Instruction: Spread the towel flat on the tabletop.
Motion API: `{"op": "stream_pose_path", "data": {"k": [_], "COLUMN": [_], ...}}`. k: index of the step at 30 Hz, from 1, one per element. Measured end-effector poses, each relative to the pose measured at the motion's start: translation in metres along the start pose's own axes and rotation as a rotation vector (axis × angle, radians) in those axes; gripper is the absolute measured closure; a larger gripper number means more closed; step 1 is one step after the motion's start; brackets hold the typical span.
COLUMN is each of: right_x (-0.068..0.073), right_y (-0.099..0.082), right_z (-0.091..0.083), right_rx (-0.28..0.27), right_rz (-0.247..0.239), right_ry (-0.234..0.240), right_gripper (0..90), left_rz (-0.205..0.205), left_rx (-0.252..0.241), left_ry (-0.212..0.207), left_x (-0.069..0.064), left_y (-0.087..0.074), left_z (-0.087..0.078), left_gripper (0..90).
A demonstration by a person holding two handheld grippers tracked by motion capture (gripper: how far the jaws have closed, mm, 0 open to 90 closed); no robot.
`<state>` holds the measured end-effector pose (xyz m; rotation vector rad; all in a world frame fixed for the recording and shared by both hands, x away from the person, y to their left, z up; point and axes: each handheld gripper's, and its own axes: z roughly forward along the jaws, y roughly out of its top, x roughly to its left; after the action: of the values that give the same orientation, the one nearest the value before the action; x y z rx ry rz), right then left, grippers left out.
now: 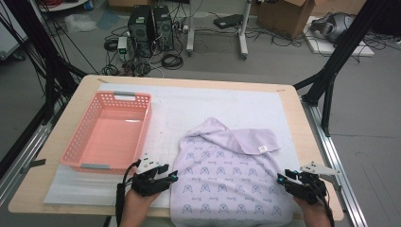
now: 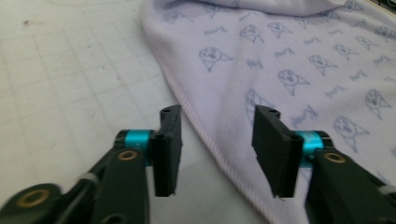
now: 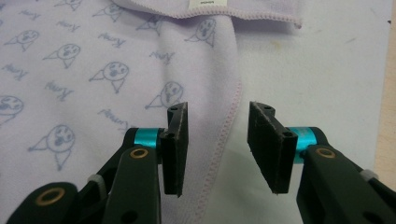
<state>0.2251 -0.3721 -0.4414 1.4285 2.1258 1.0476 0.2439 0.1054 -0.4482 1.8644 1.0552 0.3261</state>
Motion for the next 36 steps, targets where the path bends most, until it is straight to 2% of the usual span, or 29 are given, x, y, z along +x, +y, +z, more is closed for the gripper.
{"op": "stream_pose_path", "data": {"k": [4, 5, 6, 7, 8, 9, 10, 12, 15, 19, 22, 23, 25, 26, 29, 32, 36], "right_x": [0.000, 0.000, 0.001, 0.003, 0.004, 0.002, 0.000, 0.000, 0.003, 0.005, 0.008, 0.009, 0.009, 0.009, 0.009, 0.010, 0.011], "right_y": [0.000, -0.001, -0.002, -0.003, -0.003, -0.003, -0.004, -0.007, -0.015, -0.027, -0.033, -0.033, -0.030, -0.028, -0.023, -0.019, -0.016], "right_z": [0.003, 0.005, 0.006, 0.005, 0.005, 0.003, 0.002, -0.003, -0.016, -0.032, -0.038, -0.039, -0.039, -0.039, -0.040, -0.037, -0.030], "right_rx": [0.015, 0.026, 0.025, 0.024, 0.028, 0.030, 0.037, 0.049, 0.075, 0.089, 0.090, 0.086, 0.057, 0.038, -0.013, -0.024, -0.019], "right_rz": [0.000, -0.008, -0.022, -0.036, -0.040, -0.036, -0.017, -0.006, -0.004, -0.007, -0.020, -0.024, -0.027, -0.031, -0.029, -0.038, -0.047], "right_ry": [0.009, 0.015, 0.007, -0.004, -0.013, -0.003, 0.031, 0.033, 0.047, 0.064, 0.092, 0.088, 0.067, 0.062, 0.050, 0.049, 0.053], "right_gripper": [57.3, 57.0, 57.7, 60.2, 66.3, 82.5, 86.3, 87.3, 87.6, 87.7, 86.6, 83.4, 71.4, 68.8, 63.0, 61.9, 61.8], "left_rz": [0.011, 0.020, 0.034, 0.043, 0.058, 0.066, 0.068, 0.067, 0.052, 0.070, 0.088, 0.078, 0.064, 0.058, 0.058, 0.039, 0.024], "left_rx": [0.035, 0.069, 0.066, 0.067, 0.073, 0.078, 0.076, 0.073, 0.084, 0.105, 0.100, 0.093, 0.071, 0.052, -0.006, -0.034, -0.026], "left_ry": [-0.011, -0.001, 0.016, 0.034, 0.052, 0.043, 0.052, 0.055, 0.039, 0.012, -0.003, -0.012, -0.005, -0.011, -0.016, -0.029, -0.056], "left_x": [-0.002, -0.004, -0.006, -0.008, -0.009, -0.010, -0.012, -0.015, -0.016, -0.023, -0.027, -0.026, -0.021, -0.019, -0.010, -0.001, 0.007], "left_y": [0.005, 0.006, 0.007, 0.006, 0.005, 0.005, 0.004, 0.000, -0.005, -0.016, -0.020, -0.020, -0.016, -0.013, -0.002, 0.013, 0.035], "left_z": [0.017, 0.021, 0.021, 0.021, 0.020, 0.019, 0.018, 0.013, 0.004, -0.014, -0.019, -0.019, -0.015, -0.013, -0.007, 0.004, 0.025], "left_gripper": [46.6, 47.3, 49.4, 59.5, 70.2, 78.8, 83.7, 84.9, 85.1, 85.1, 83.9, 81.7, 66.4, 61.1, 51.8, 49.9, 49.6]}}
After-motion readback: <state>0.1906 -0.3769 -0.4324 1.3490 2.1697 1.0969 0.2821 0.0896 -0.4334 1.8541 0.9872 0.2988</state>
